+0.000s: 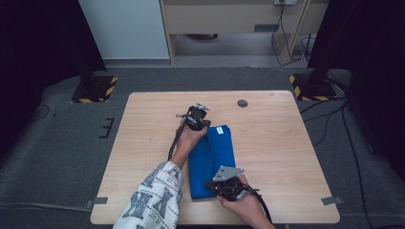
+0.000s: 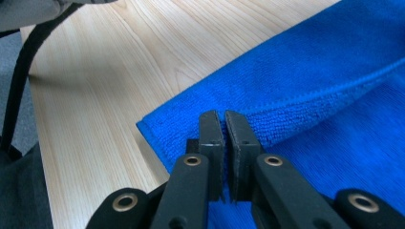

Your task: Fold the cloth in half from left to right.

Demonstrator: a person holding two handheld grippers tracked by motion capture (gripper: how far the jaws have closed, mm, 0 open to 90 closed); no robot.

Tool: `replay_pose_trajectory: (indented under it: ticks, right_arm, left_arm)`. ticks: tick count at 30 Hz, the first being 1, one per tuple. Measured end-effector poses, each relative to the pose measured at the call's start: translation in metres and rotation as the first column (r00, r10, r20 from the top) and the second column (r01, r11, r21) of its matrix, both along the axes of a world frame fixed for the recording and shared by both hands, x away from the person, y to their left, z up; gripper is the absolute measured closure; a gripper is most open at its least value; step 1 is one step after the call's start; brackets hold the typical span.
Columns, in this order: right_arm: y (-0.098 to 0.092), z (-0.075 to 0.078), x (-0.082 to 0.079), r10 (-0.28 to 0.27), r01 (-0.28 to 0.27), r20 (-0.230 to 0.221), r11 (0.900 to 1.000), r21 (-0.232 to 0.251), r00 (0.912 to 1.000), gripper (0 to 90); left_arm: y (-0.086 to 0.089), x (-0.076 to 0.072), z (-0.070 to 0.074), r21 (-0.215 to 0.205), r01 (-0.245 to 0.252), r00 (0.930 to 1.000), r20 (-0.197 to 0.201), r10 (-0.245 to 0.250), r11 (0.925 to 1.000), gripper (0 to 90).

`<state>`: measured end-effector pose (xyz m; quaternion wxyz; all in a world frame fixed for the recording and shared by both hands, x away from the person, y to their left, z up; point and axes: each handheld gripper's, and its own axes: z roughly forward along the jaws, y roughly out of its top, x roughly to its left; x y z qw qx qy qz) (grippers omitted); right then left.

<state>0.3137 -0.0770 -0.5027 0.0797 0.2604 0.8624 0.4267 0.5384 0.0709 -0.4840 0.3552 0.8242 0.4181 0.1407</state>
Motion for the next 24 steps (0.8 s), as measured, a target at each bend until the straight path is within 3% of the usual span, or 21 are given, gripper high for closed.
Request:
replay_pose_trajectory:
  ticks: [10, 17, 24]
  right_arm:
    - [-0.018, 0.000, -0.004, -0.015, 0.015, -0.009, 1.000, -0.007, 0.9999, 86.4]
    - [-0.033, -0.001, -0.003, -0.049, 0.049, -0.019, 0.999, -0.003, 0.9986, 86.0]
    - [-0.044, -0.003, -0.001, -0.064, 0.064, -0.035, 0.998, -0.005, 0.9973, 85.8]
  left_arm:
    - [-0.025, 0.002, -0.002, -0.001, 0.017, 0.9998, -0.014, -0.017, 0.9999, 87.8]
    - [-0.034, 0.007, -0.008, -0.030, -0.009, 0.9994, -0.035, 0.008, 0.9995, 87.8]
    - [-0.049, 0.010, -0.003, -0.009, 0.015, 0.9995, -0.028, -0.016, 0.9998, 87.8]
